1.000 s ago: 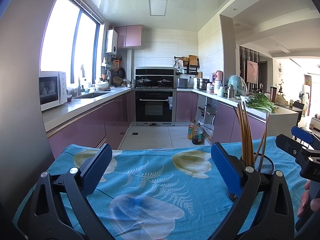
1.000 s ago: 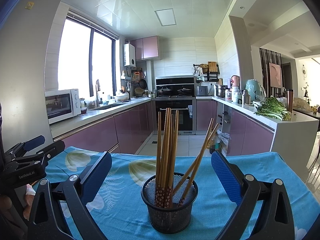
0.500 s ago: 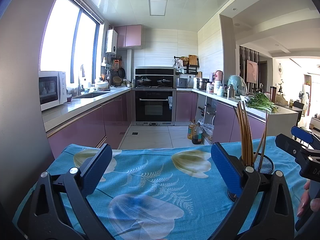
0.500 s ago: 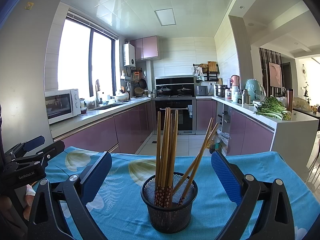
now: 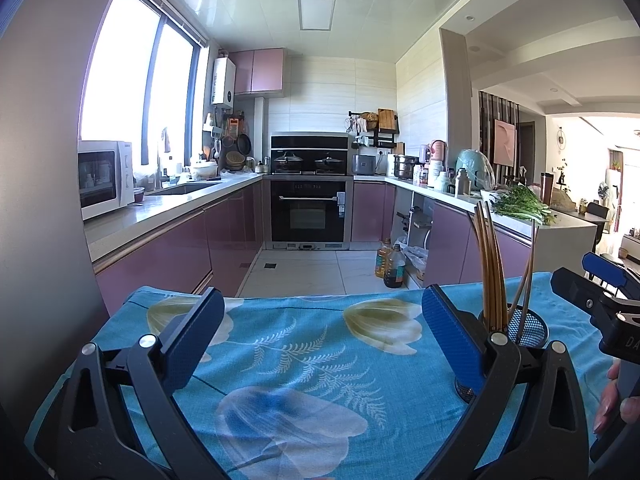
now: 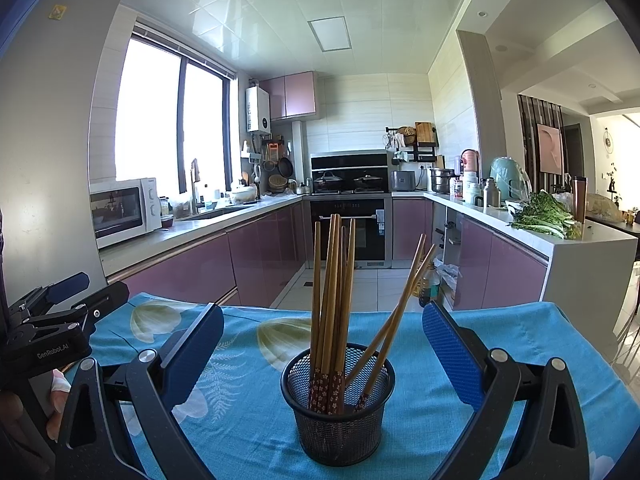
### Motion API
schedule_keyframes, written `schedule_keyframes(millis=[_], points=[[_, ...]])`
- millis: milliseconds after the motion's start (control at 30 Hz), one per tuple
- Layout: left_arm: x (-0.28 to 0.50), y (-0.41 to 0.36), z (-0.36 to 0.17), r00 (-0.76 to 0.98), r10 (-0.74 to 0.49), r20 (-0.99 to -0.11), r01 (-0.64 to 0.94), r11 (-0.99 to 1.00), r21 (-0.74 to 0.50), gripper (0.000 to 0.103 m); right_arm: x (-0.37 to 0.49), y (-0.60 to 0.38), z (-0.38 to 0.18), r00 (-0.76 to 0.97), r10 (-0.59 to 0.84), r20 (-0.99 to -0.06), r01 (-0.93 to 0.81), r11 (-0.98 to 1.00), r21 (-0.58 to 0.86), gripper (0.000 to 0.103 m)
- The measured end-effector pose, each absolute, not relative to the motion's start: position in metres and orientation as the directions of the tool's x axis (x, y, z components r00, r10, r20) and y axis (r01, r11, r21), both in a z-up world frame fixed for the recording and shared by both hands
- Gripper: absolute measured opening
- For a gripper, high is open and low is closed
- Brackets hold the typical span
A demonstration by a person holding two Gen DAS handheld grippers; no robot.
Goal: Organize utensils
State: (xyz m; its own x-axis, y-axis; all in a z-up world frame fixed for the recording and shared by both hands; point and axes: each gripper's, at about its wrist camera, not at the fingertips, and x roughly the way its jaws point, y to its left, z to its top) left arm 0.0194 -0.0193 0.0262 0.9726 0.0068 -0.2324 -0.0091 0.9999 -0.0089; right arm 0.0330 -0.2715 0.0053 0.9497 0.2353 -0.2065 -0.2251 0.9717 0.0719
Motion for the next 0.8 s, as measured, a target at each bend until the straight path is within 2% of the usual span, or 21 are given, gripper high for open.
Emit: schedule_keyframes(millis=[500, 667, 800], points=[[0.019, -0.016, 0.026, 0.973, 0.018, -0.231, -0.022, 1.0, -0.016, 0.097, 0.033, -0.268, 0.004, 0.95, 0.232, -0.208, -0.222, 0.973, 0.069, 0.096], [0.028, -0.008, 0.021, 0.957, 0.013, -0.29, -0.024, 0.999, -0.033, 0.097, 0.031, -0.279, 0.0, 0.956, 0.194, -0.219, -0.189, 0.981, 0.045, 0.096], [0.042, 0.003, 0.006, 0.926, 0.042, -0.374, -0.051, 0.999, -0.014, 0.097, 0.039, -0.313, -0.014, 0.952, 0.081, -0.296, -0.074, 0.997, 0.035, 0.096]])
